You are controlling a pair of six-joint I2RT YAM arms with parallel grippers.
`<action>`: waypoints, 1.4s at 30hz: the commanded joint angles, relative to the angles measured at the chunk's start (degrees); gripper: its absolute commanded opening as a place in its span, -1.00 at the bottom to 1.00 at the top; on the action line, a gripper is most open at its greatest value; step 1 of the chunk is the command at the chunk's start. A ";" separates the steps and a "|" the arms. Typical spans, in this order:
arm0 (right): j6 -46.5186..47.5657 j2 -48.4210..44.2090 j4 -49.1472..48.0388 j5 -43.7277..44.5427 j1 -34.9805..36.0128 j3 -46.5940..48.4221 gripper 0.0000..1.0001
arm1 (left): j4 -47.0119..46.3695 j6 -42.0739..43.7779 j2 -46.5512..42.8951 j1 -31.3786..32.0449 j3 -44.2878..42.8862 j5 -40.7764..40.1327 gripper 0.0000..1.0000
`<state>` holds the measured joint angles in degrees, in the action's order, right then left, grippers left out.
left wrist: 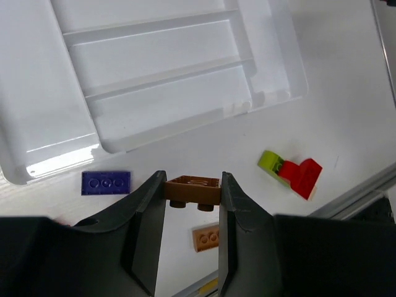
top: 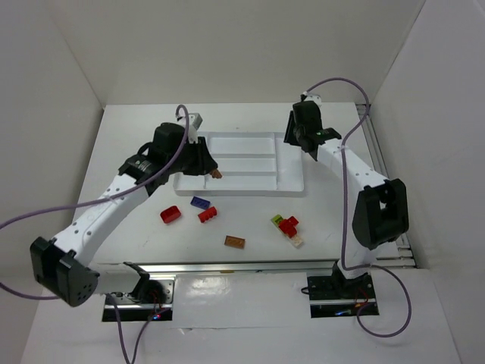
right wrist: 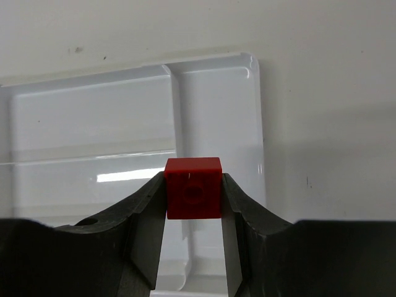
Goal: Sort the legos into containers by color
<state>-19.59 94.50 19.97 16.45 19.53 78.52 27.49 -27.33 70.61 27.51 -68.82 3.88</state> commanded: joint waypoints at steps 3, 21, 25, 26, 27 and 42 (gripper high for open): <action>0.61 4.02 -6.07 -8.88 -3.79 3.13 -0.24 | -3.05 -3.69 8.13 0.00 -8.95 -1.51 -1.00; 1.14 15.72 -6.17 -13.11 -7.40 8.57 -0.19 | -3.14 -5.54 31.17 -5.62 -24.79 -0.80 -1.00; 1.67 18.43 -6.17 -12.59 -7.40 9.89 -0.13 | -3.67 -5.54 32.30 -6.76 -24.79 1.04 -1.00; 1.67 18.44 -5.65 -12.58 -7.40 9.90 0.07 | -4.19 -5.54 32.31 -6.76 -24.79 1.04 -1.00; 1.67 19.14 -5.64 -12.58 -7.40 10.42 0.24 | -4.19 -5.54 32.31 -6.76 -24.79 1.74 -1.00; 1.14 -3.33 -5.90 -2.75 -0.46 -3.09 0.84 | -11.30 -9.48 38.44 -7.82 -26.01 5.52 -1.00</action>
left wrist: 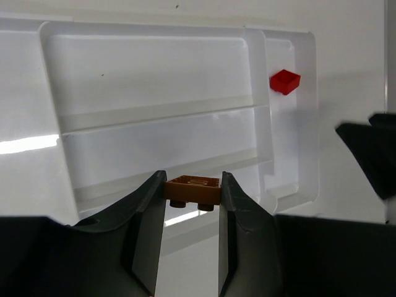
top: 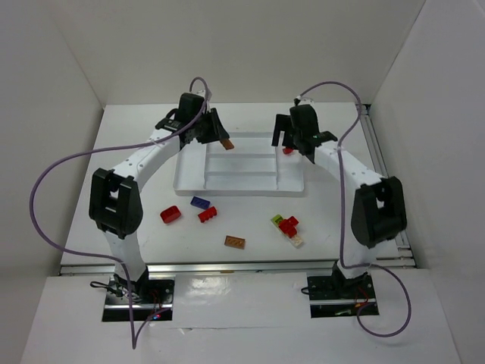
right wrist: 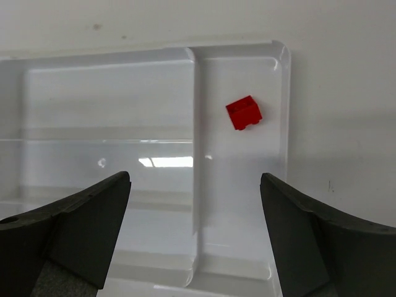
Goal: Sort the legos into containers by color
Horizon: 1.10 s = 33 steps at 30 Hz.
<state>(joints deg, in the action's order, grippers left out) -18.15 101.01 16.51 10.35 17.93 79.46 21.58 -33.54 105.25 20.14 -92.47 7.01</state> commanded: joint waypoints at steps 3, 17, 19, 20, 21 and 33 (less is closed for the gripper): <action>-0.30 -19.34 -3.77 6.25 1.67 -13.87 0.84 | -10.40 -6.09 8.37 -1.68 -3.06 5.55 -1.00; -2.94 -36.15 7.92 5.21 -1.94 -23.38 0.84 | -9.37 -11.37 25.35 -3.00 -20.65 10.39 0.02; -3.72 -36.68 8.54 4.51 -1.24 -24.00 0.84 | -9.37 -11.37 25.35 -3.00 -19.61 10.40 0.30; -4.34 -36.68 8.54 4.50 -0.45 -24.61 0.84 | -9.37 -10.85 24.66 -3.00 -19.07 10.40 0.34; -4.35 -36.68 9.14 3.72 0.17 -25.23 0.84 | -9.37 -10.85 24.13 -3.00 -18.46 10.40 0.34; -17.78 -38.52 18.37 4.86 17.46 -32.52 0.92 | -10.07 -7.86 11.75 -1.87 -6.95 7.58 0.40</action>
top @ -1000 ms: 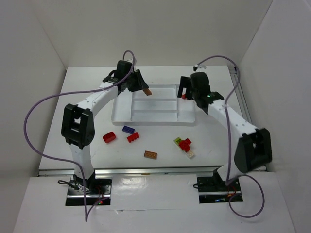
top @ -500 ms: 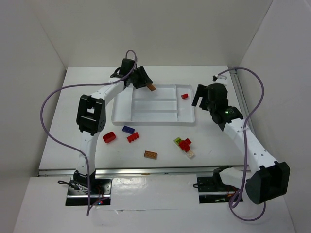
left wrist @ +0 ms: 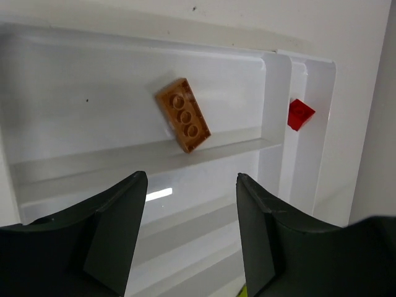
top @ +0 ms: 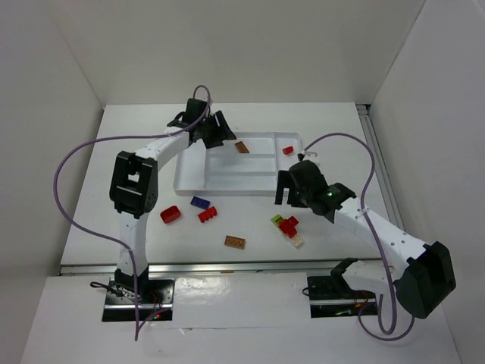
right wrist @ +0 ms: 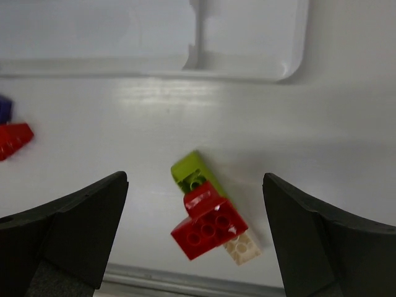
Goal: Sort the legos into containers by color
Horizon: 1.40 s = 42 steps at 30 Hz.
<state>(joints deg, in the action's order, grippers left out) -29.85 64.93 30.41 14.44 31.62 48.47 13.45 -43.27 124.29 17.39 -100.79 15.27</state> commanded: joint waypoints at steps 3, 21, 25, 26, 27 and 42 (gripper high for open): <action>-12.06 -2.96 7.63 2.96 7.65 -2.76 0.94 | -1.42 3.88 -12.13 1.94 3.49 -0.68 0.40; -48.99 -0.86 18.10 10.88 14.61 -4.35 0.79 | 0.43 7.85 -22.16 3.88 11.58 -0.06 0.37; -48.99 0.90 18.10 10.88 14.61 -3.82 0.63 | 0.43 8.45 -22.16 3.88 12.11 -0.59 0.37; -48.99 1.43 17.41 10.88 14.61 -3.82 0.58 | 0.43 8.46 -22.16 3.88 12.11 -0.59 0.37; -48.99 1.43 17.40 10.88 14.61 -3.82 0.55 | 0.43 8.46 -22.16 3.88 12.11 -0.59 0.37; -45.83 7.76 13.71 10.88 14.61 -3.82 0.41 | 0.96 9.52 -22.16 3.88 12.11 -0.59 0.37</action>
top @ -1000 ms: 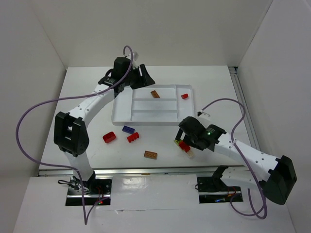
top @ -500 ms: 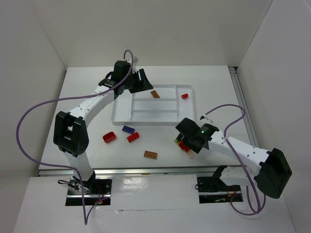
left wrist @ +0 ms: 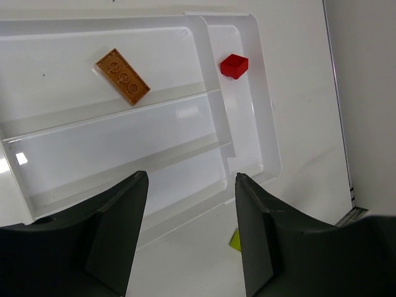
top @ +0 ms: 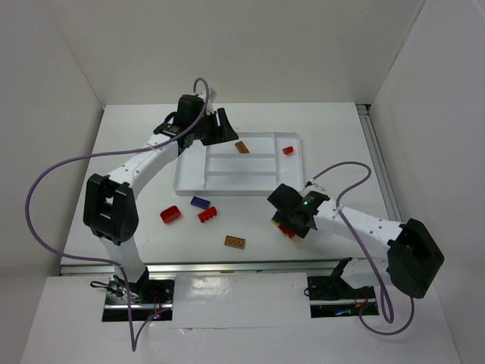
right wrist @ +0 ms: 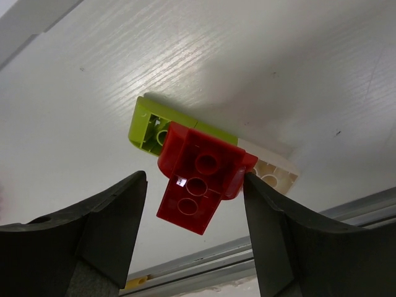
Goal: Sort the legos into containers by color
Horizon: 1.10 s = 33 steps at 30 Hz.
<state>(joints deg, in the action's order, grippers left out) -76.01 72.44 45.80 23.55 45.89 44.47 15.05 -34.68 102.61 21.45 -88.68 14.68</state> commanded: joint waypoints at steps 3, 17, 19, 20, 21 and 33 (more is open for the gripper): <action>0.86 0.86 -1.68 2.28 0.34 0.80 0.16 | -0.63 0.93 -0.48 -0.18 0.00 0.00 0.37; 24.57 -6.17 -9.48 2.56 0.34 13.10 -0.42 | -9.66 3.47 -4.78 -3.17 7.54 15.89 0.37; 31.17 -7.85 -17.66 -0.08 -0.18 13.71 -0.42 | -21.56 1.73 -5.48 -3.17 14.30 22.11 0.35; 32.31 -7.85 -18.63 -0.87 -1.49 14.24 -0.42 | -26.25 0.50 -5.49 -3.69 16.59 25.19 0.32; 34.24 -7.32 -19.51 -3.22 -2.55 15.29 -0.42 | -30.39 -0.73 -5.49 -4.39 18.53 28.36 0.32; 42.87 -3.63 -26.72 -50.76 -29.16 17.85 -0.42 | -54.01 3.01 -8.38 -7.92 30.41 51.60 0.76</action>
<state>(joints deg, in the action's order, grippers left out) -35.73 68.29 25.58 -8.84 21.63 63.16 -32.62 -37.60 98.04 13.80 -59.22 60.01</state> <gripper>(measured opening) 0.439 0.878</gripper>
